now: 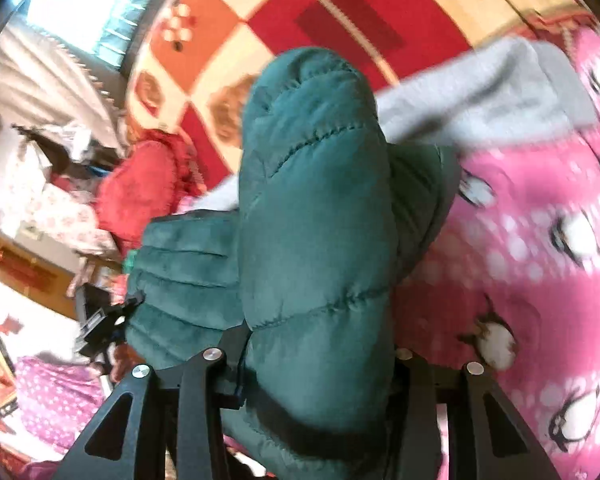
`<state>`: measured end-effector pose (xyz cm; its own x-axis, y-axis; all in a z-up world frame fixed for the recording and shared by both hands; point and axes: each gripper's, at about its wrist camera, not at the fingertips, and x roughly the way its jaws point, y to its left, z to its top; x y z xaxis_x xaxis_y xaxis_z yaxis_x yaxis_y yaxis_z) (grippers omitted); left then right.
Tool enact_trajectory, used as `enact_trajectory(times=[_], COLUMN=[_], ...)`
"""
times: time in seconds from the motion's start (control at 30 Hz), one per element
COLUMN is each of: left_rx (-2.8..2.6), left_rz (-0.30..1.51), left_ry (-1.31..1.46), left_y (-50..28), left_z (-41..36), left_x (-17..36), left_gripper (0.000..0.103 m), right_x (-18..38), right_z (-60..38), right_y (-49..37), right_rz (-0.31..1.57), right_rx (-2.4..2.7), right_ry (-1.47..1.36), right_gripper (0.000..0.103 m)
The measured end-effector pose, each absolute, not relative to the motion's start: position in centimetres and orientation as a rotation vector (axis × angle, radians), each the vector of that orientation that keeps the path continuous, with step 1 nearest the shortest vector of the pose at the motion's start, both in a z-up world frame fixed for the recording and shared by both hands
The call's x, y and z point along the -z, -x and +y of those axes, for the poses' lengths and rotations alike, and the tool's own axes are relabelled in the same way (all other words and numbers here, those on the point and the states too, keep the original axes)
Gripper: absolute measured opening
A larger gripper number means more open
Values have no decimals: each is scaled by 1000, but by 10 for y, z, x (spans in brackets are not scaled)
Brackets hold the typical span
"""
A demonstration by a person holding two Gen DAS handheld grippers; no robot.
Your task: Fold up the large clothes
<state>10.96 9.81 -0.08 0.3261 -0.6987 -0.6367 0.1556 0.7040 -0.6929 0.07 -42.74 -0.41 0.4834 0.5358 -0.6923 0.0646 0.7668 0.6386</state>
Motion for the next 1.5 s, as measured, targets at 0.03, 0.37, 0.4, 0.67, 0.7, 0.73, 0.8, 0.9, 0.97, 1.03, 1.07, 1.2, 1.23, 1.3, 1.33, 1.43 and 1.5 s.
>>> enact_trajectory(times=[0.03, 0.37, 0.4, 0.67, 0.7, 0.73, 0.8, 0.9, 0.97, 1.03, 1.07, 1.2, 1.23, 1.3, 1.33, 1.43, 1.5], left_rx=[557, 382, 359, 264, 257, 252, 244, 228, 221, 207, 196, 170, 163, 154, 150, 142, 136], left_rz=[1137, 1081, 1057, 880, 861, 846, 842, 853, 859, 852, 845, 832, 832, 832, 832, 830, 828], left_ry=[556, 431, 397, 209, 184, 163, 143, 115, 86, 46, 26, -7, -8, -2, -1, -7, -9], left_y=[-110, -87, -82, -40, -34, -30, -26, -22, -19, -15, -13, -6, -6, -3, -2, 0, 1], left_z=[98, 97, 93, 71, 65, 58, 45, 29, 20, 10, 5, -5, -6, -9, -10, -13, -14], left_x=[15, 2, -8, -40, -42, -43, -42, -37, -34, -30, -28, -23, -21, -19, -18, -16, -16], left_gripper=[52, 81, 81, 81, 81, 81, 81, 81, 81, 81, 81, 81, 81, 81, 81, 81, 81], right_x=[17, 17, 4, -53, -54, -54, -52, -45, -41, -37, -35, -28, -27, -24, -24, -23, -23], right_z=[-428, -422, -418, -380, -367, -357, -337, -311, -299, -291, -287, -276, -274, -271, -270, -267, -266], right_y=[-1, 3, 7, 37, 39, 41, 46, 52, 53, 55, 56, 58, 58, 58, 58, 58, 57], right_rz=[1067, 1068, 1046, 885, 873, 866, 849, 833, 822, 813, 811, 815, 816, 819, 816, 812, 812], right_rx=[-264, -37, -4, -17, -24, -24, -17, -18, -13, 6, 11, 12, 11, 14, 14, 13, 11], right_ry=[-652, -494, -434, -284, -260, -236, -186, -148, -127, -107, -101, -99, -100, -100, -101, -99, -96], right_gripper=[62, 85, 85, 85, 85, 85, 85, 85, 86, 86, 87, 87, 87, 87, 88, 89, 90])
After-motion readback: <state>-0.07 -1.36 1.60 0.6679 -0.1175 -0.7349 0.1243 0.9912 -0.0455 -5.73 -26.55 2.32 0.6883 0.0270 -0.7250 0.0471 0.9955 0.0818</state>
